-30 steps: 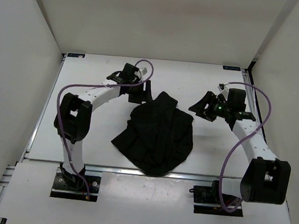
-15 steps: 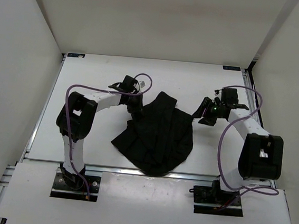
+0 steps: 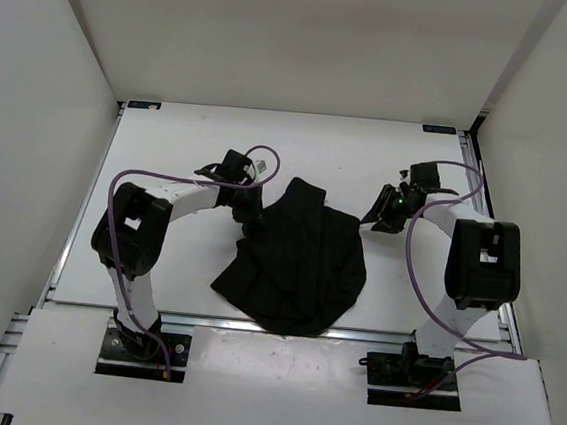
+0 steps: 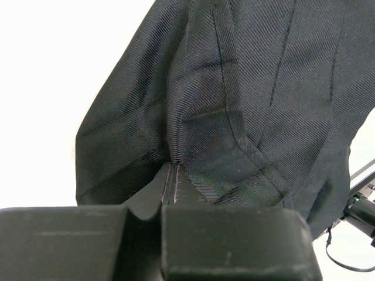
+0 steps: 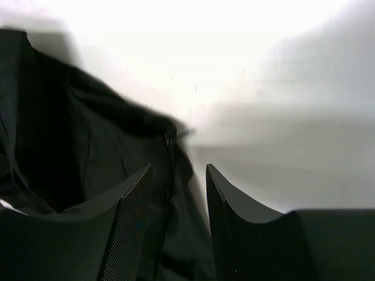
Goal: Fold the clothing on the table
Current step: Flatten the skirt out
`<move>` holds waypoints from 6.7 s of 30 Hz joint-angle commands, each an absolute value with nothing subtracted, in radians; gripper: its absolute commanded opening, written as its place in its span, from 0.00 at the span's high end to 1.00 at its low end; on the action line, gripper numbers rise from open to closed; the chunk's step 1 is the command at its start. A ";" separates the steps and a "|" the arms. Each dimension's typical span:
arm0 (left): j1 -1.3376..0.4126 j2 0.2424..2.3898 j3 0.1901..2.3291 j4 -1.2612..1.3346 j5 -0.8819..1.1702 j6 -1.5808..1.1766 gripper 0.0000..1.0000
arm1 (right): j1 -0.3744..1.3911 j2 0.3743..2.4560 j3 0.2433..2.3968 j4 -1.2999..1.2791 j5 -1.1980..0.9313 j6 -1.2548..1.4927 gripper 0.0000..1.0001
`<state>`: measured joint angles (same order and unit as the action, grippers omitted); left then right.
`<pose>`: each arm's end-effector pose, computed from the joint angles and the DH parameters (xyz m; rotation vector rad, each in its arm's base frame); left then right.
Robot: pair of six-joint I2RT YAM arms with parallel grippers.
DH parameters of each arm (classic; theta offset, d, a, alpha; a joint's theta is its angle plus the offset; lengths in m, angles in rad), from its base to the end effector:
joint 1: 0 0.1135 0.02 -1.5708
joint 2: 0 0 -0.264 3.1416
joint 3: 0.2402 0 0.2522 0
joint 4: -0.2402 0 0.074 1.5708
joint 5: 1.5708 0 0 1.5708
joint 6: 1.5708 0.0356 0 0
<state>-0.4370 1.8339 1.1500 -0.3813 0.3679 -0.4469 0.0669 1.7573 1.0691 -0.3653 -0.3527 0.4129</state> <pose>0.3283 -0.1675 0.1663 0.1181 2.7407 -0.7636 0.3478 0.0356 0.1703 0.3337 2.6363 0.6263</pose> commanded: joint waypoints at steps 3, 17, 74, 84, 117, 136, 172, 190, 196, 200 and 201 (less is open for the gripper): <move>-0.426 1.755 1.123 -0.377 0.370 -0.439 1.00 | 0.083 1.828 1.129 -0.291 -0.377 0.431 0.53; -0.377 1.744 1.126 -0.380 0.353 -0.448 1.00 | 0.104 1.901 1.108 -0.210 -0.538 0.502 0.62; -0.173 1.562 1.101 -0.434 0.382 -0.454 0.33 | 0.216 1.716 1.206 -0.330 -0.652 0.262 1.00; -0.183 1.398 0.925 -0.405 0.494 -0.502 0.33 | 0.239 2.015 1.530 -0.394 -0.558 0.242 1.00; 0.055 1.138 0.356 -0.039 0.468 -0.870 0.39 | 0.186 1.994 1.470 -0.460 -0.554 0.202 1.00; -0.083 1.354 0.356 0.267 0.319 -1.014 0.44 | 0.186 1.893 1.362 -0.451 -0.541 0.213 1.00; -0.126 1.646 1.416 -0.103 0.576 -0.825 1.00 | 0.071 1.654 1.669 -0.542 -0.522 0.222 0.99; -0.173 1.075 1.195 -0.155 0.847 -0.816 1.00 | 0.446 0.947 1.264 -0.474 -0.234 0.104 1.00; -0.166 1.153 1.335 -0.317 0.714 -0.716 1.00 | 0.205 0.986 1.266 -0.405 -0.377 0.175 1.00; -0.149 1.290 1.267 -0.247 0.706 -0.765 1.00 | 0.017 1.139 1.169 -0.223 -0.563 0.293 1.00; -0.146 1.336 1.246 -0.235 0.683 -0.750 1.00 | 0.002 1.167 1.164 -0.203 -0.578 0.296 1.00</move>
<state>-0.1623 1.1976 1.3170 -0.1986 0.7471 -0.7540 0.0639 1.0592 1.2144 -0.3244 -0.4717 0.2169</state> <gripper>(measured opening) 0.023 0.024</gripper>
